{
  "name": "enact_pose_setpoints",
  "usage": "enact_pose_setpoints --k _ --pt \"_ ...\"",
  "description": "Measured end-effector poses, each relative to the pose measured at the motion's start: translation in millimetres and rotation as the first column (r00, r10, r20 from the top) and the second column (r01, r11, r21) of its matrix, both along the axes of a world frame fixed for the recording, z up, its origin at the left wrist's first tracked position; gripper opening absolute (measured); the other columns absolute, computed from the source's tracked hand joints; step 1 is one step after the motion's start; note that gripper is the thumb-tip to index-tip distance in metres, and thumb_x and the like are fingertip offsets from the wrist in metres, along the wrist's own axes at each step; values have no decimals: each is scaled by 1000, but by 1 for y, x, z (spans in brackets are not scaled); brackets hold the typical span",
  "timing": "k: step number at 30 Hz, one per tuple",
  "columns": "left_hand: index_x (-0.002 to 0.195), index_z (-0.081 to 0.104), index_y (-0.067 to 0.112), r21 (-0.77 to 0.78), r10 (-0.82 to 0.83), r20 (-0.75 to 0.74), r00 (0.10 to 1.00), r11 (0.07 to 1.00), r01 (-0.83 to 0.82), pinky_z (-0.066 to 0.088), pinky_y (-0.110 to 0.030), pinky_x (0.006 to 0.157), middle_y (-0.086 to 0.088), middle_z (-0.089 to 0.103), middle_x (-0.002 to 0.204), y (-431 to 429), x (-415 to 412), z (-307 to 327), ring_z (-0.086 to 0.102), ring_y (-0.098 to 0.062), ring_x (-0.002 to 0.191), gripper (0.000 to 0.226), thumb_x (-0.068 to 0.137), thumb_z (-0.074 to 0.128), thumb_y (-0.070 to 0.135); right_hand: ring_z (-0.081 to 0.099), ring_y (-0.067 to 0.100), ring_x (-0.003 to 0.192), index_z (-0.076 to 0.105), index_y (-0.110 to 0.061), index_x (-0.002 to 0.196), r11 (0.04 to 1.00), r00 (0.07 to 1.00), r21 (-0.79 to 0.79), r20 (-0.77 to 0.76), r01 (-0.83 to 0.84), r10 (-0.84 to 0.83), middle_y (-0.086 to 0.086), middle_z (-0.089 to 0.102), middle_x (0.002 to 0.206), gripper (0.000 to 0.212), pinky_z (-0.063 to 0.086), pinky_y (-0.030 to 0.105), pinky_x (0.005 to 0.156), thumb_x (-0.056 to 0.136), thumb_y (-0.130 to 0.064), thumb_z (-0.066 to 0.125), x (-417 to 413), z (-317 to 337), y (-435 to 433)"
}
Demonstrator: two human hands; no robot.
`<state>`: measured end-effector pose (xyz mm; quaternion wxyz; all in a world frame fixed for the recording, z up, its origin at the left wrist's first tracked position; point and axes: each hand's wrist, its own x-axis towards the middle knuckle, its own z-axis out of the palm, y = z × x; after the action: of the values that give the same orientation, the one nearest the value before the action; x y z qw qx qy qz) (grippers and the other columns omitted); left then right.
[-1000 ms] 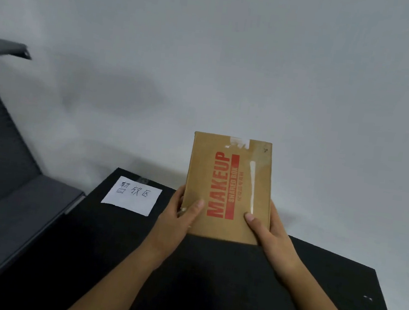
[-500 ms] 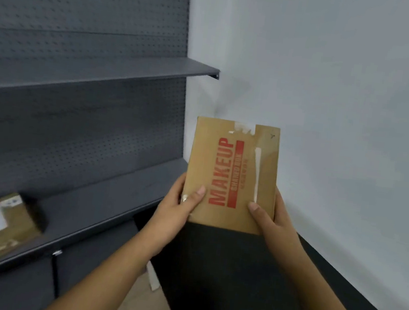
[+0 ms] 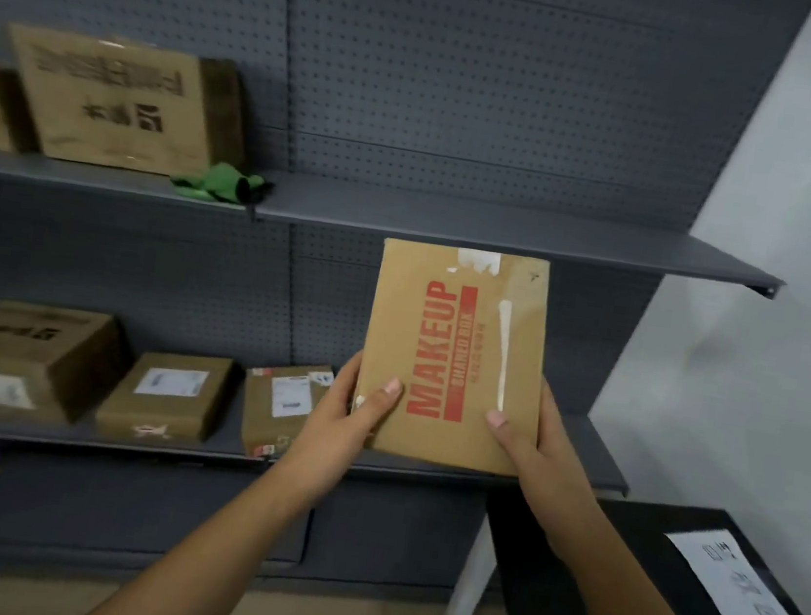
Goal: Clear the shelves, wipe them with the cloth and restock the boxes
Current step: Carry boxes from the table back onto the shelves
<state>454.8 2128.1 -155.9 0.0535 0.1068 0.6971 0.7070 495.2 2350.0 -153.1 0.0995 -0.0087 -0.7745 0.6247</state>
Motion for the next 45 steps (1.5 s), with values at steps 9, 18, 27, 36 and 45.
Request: enact_pose_setpoints --k 9,18,27,36,45 --pt "140 47 41 75 253 -30 967 965 -251 56 -19 79 19 69 122 -216 -1 20 68 0 106 54 89 61 50 58 -17 110 27 -51 152 964 964 49 -44 -260 262 -34 59 129 67 51 12 86 98 -35 62 -60 29 -215" --pt "140 49 38 104 476 -83 875 878 -468 56 -20 85 20 68 123 -397 20 33 66 -2 113 50 92 60 46 57 -15 114 25 -50 154 861 860 77 -57 -502 506 -31 57 134 72 49 14 93 94 -42 64 -94 47 -404" --pt "142 46 43 81 740 -100 665 672 -736 55 -35 94 17 68 126 -539 46 40 67 -4 112 49 95 59 49 59 -15 109 33 -50 149 653 649 76 -73 -754 757 -35 63 121 67 46 19 91 91 -46 64 -135 56 -582" --pt "145 43 36 77 892 -107 439 447 -891 58 -20 75 12 71 122 -647 42 54 69 -6 107 50 98 57 43 63 -9 109 37 -55 136 387 382 54 -81 -921 921 -28 66 121 53 49 18 87 95 -37 65 -187 62 -741" --pt "144 40 38 33 962 -119 244 249 -968 57 -25 84 16 71 118 -740 46 52 69 -2 105 52 96 55 49 62 -7 113 40 -47 141 190 178 108 -110 -976 978 -30 66 121 53 49 18 93 97 -32 65 -209 64 -876"
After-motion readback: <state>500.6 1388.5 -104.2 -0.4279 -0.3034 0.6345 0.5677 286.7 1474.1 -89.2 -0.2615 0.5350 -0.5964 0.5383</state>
